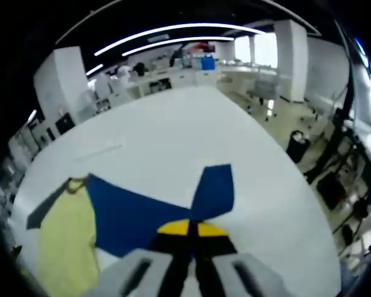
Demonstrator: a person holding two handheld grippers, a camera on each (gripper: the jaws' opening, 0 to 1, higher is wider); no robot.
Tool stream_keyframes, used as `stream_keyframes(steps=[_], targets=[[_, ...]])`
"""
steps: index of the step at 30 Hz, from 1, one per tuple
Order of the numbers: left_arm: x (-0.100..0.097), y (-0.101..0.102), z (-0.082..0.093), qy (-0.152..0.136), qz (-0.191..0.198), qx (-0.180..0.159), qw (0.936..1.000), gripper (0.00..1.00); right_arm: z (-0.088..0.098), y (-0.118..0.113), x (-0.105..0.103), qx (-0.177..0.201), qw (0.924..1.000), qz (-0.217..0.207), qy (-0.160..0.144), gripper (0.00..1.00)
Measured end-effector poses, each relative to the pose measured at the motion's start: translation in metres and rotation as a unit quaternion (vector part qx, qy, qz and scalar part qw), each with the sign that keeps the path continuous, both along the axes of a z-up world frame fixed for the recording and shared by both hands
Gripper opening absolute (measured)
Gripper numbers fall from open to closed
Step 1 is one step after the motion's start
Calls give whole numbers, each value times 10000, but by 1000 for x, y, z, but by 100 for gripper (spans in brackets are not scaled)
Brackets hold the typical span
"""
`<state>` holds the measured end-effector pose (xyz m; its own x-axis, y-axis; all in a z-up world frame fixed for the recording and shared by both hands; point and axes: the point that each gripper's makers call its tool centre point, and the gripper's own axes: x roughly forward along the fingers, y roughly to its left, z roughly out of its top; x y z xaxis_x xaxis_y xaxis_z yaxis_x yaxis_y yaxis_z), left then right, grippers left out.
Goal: Fold the garment on the visible template until the final outline fits inside the template.
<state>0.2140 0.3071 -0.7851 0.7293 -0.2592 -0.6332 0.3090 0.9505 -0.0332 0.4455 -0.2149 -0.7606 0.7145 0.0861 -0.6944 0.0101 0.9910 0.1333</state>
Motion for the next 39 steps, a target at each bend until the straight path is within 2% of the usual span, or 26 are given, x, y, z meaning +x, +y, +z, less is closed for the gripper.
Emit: stream_keyframes(steps=[4, 13, 27, 39], targets=[[-1, -1, 1, -12, -3, -32, 10000, 99, 12, 21, 7, 65, 9998, 171, -102, 0], [-1, -4, 0, 11, -32, -102, 9999, 99, 27, 62, 25, 155, 9981, 538, -238, 0], [-2, 2, -4, 29, -17, -129, 9999, 99, 36, 117, 45, 183, 9943, 1010, -294, 0], [-3, 0, -6, 47, -71, -136, 9999, 99, 41, 164, 48, 242, 9901, 1358, -249, 0]])
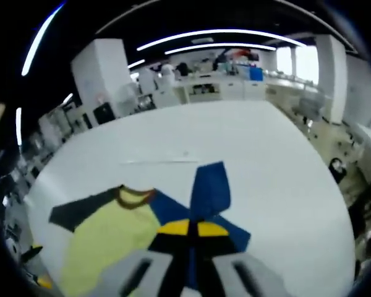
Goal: Fold the garment on the visible template until the final outline fits inside the template.
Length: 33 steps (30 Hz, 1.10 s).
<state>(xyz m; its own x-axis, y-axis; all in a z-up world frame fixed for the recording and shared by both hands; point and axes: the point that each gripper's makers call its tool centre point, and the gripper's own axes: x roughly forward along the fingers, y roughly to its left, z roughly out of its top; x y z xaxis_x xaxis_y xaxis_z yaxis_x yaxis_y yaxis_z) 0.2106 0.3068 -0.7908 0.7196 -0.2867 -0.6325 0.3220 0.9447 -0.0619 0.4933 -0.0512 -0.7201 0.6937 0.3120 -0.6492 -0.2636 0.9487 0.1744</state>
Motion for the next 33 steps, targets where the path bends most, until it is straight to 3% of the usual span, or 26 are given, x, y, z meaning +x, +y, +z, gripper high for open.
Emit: stream_keyframes(steps=[21, 33], targets=[[-1, -2, -1, 25, 6, 33, 10000, 99, 5, 74, 11, 247, 9985, 480, 19, 0], [-2, 0, -5, 80, 54, 31, 9999, 99, 2, 115, 3, 260, 9960, 849, 87, 0]])
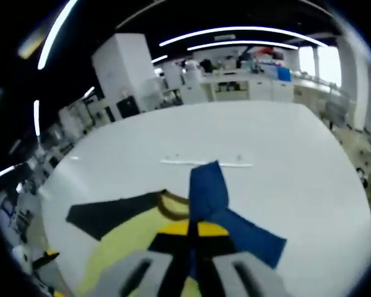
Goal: Fold the garment on the visible template until the final outline fits inside the template.
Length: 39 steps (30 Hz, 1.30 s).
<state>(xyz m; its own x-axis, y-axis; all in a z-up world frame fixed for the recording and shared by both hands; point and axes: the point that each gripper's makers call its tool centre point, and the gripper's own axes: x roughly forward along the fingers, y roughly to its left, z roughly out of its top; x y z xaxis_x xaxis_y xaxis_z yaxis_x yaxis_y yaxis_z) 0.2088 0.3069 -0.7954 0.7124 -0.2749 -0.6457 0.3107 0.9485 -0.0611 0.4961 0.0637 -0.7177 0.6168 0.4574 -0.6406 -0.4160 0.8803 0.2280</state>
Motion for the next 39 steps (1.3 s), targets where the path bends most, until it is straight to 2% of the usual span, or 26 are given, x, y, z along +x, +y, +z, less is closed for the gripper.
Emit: stream_keyframes(steps=[3, 19, 31, 39], targets=[[0, 1, 0, 10, 6, 14, 10000, 99, -4, 13, 3, -52, 9999, 150, 1, 0], [-2, 6, -3, 51, 106, 46, 9999, 99, -8, 70, -18, 8, 9966, 806, 142, 0], [-4, 7, -5, 91, 151, 36, 9998, 99, -16, 97, -36, 24, 9916, 1279, 214, 0], [-4, 9, -6, 107, 173, 29, 9998, 99, -25, 112, -59, -12, 9854, 1668, 334, 0]])
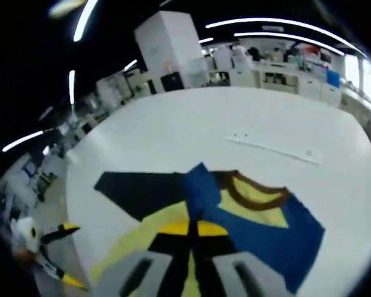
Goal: Fold the garment on the visible template until the final outline fits inside the template.
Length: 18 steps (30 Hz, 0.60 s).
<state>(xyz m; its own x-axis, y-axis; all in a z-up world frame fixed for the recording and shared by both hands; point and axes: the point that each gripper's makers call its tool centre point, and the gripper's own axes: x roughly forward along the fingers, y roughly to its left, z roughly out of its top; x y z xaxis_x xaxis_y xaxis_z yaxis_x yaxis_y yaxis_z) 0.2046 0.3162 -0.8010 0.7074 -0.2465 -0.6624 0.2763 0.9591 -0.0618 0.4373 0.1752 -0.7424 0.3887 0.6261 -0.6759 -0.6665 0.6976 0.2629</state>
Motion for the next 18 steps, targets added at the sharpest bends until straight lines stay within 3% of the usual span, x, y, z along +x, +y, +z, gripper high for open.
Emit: stream_keyframes(steps=[8, 18], targets=[[-2, 0, -1, 16, 9, -7, 10000, 99, -8, 9, -15, -48, 9998, 207, 47, 0], [-5, 1, -2, 20, 37, -16, 10000, 99, -37, 17, -19, -138, 9996, -107, 213, 0]])
